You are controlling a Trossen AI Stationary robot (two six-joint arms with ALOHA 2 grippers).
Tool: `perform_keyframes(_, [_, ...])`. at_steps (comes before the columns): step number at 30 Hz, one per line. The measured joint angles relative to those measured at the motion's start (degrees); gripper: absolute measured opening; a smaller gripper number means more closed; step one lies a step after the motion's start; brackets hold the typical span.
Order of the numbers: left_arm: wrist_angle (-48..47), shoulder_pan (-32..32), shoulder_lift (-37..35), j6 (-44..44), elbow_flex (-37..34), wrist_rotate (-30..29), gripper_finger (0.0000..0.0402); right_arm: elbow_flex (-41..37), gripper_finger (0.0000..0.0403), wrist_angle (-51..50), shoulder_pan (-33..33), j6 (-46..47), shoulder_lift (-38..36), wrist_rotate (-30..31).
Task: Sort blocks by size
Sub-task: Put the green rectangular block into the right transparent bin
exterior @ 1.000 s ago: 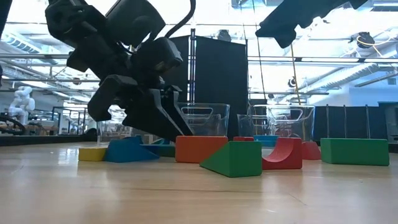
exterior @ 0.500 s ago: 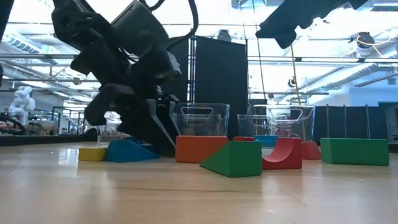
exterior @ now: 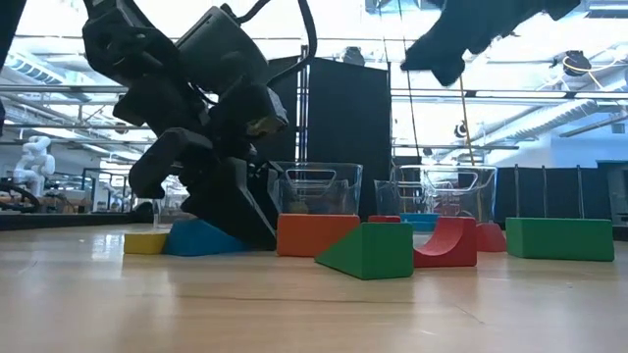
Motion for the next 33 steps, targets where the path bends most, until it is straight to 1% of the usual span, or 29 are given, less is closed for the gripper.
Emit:
perform_keyframes(3, [0.66,0.02,-0.19,-2.44,-0.10,-0.49,0.0161,-2.55,0.0116,2.14,0.77,1.21,1.90,1.23])
perform_keyframes(6, [0.60,0.04,-0.24,-2.89,-0.10,-1.24,0.0135,-5.66,0.0116,5.74,2.27,2.50,3.13,4.67])
perform_keyframes(9, [0.79,0.07,-0.28,-4.34,-0.12,-1.60,0.0108,-8.45,0.0116,10.23,3.54,3.81,3.96,6.41])
perform_keyframes(11, [0.91,0.07,-0.28,-4.99,-0.12,-1.96,0.0099,-10.20,0.0116,13.36,4.50,4.34,4.41,7.48])
perform_keyframes(15, [1.10,0.07,-0.28,-5.90,-0.12,-4.16,0.0099,-13.04,0.0116,19.22,6.20,4.33,5.63,7.31])
perform_keyframes(19, [1.54,0.07,-0.87,-5.90,-0.19,-5.09,0.0100,-13.76,0.0116,23.05,7.88,3.81,8.29,7.28])
perform_keyframes(24, [2.03,-0.09,-4.68,-5.86,-0.18,-8.18,0.0100,-13.78,0.0116,28.85,9.93,3.55,13.76,6.93])
perform_keyframes(27, [2.39,-0.09,-7.09,-5.84,-0.13,-8.82,0.0100,-13.78,0.0116,34.06,10.51,0.25,16.94,6.92])
perform_keyframes(33, [2.49,-0.17,-10.67,-5.82,-0.14,-9.12,0.0100,-13.73,0.0116,41.25,10.46,-1.56,19.02,9.01])
